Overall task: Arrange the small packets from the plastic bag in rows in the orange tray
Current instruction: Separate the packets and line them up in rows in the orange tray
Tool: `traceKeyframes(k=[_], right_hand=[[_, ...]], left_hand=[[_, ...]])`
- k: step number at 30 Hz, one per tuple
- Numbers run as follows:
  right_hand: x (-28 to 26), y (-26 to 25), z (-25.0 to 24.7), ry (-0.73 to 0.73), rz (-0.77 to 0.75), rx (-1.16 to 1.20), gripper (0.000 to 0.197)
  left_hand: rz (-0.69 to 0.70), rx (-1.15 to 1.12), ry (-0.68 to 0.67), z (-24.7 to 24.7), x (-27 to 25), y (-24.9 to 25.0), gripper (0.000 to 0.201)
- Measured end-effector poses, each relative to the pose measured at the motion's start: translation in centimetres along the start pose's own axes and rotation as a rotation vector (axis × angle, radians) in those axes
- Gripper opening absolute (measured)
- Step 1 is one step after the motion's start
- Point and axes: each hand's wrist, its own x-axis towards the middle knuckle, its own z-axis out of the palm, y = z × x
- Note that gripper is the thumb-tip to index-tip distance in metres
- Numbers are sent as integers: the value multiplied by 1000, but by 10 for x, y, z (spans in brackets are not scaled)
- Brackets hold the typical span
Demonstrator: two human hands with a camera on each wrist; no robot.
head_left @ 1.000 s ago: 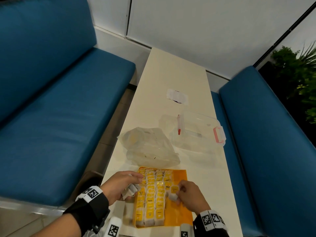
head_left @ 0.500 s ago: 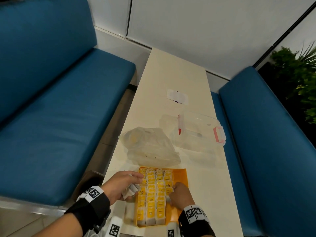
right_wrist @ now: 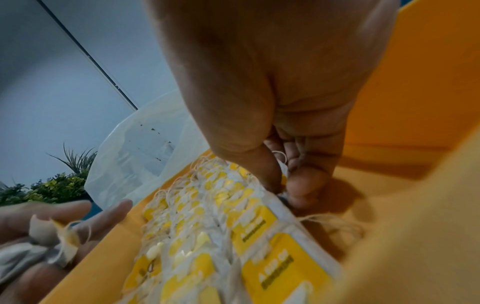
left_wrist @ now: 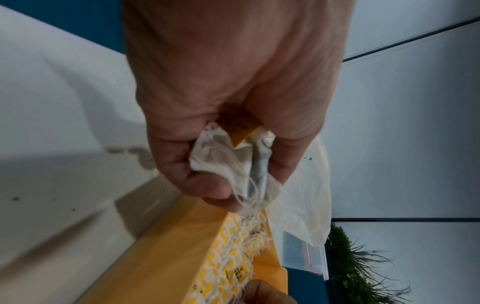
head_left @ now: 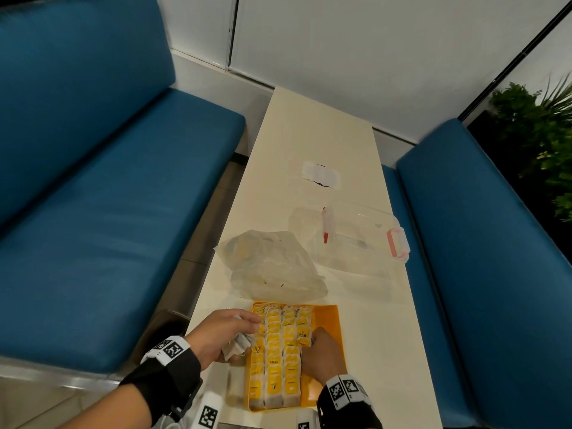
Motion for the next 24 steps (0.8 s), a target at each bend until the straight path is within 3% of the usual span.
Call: traceKeyframes(k=[6, 12, 14, 16, 19, 24], right_hand=[[0, 0, 0, 40, -36, 21, 10], [-8, -3, -10, 52, -12, 14, 17], [-15, -12, -19, 120, -81, -13, 30], [-26, -28, -28, 149, -249, 80, 24], [-38, -53, -33, 16, -435, 241, 17], [-41, -72, -27, -83, -411, 343, 20]], left_hand=[[4, 4, 9, -1, 1, -2, 17], [4, -14, -11, -4, 1, 1, 16], [16, -33, -27, -6, 1, 5, 20], [23, -56, -41, -4, 0, 10, 18], [16, -81, -81, 3, -2, 17, 26], [30, -131, -119, 12, -2, 19, 42]])
